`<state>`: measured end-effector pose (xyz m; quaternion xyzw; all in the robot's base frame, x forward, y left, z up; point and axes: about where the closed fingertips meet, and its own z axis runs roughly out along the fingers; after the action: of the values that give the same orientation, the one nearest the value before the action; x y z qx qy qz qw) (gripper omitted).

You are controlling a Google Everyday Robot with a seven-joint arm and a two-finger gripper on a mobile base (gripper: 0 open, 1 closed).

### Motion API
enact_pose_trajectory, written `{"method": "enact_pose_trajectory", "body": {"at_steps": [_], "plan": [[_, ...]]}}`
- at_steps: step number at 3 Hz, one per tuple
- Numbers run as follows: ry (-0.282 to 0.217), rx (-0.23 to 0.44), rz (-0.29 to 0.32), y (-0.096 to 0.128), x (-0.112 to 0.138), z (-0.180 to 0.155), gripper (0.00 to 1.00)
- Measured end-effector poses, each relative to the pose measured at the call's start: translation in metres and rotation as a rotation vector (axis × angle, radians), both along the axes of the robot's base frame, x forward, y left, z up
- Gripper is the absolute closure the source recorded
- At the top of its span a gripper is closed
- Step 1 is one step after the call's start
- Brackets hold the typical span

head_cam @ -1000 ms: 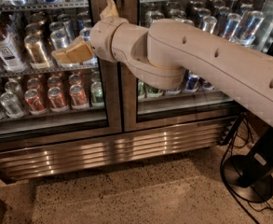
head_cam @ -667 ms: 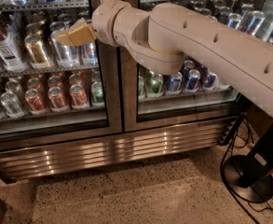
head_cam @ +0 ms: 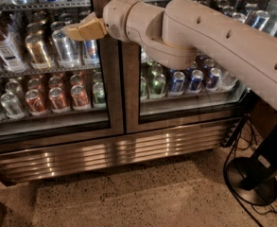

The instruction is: Open left fridge door

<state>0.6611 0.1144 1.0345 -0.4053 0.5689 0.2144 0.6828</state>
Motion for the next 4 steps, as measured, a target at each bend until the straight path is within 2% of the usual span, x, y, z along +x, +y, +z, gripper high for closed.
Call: {"method": "enact_pose_trajectory", "body": {"at_steps": [1, 2, 4], "plan": [[0.010, -0.002, 0.027, 0.001, -0.003, -0.003, 0.00], [0.010, -0.002, 0.027, 0.001, -0.003, -0.003, 0.00], [0.020, -0.018, 0.043, 0.018, -0.011, -0.011, 0.00]]}}
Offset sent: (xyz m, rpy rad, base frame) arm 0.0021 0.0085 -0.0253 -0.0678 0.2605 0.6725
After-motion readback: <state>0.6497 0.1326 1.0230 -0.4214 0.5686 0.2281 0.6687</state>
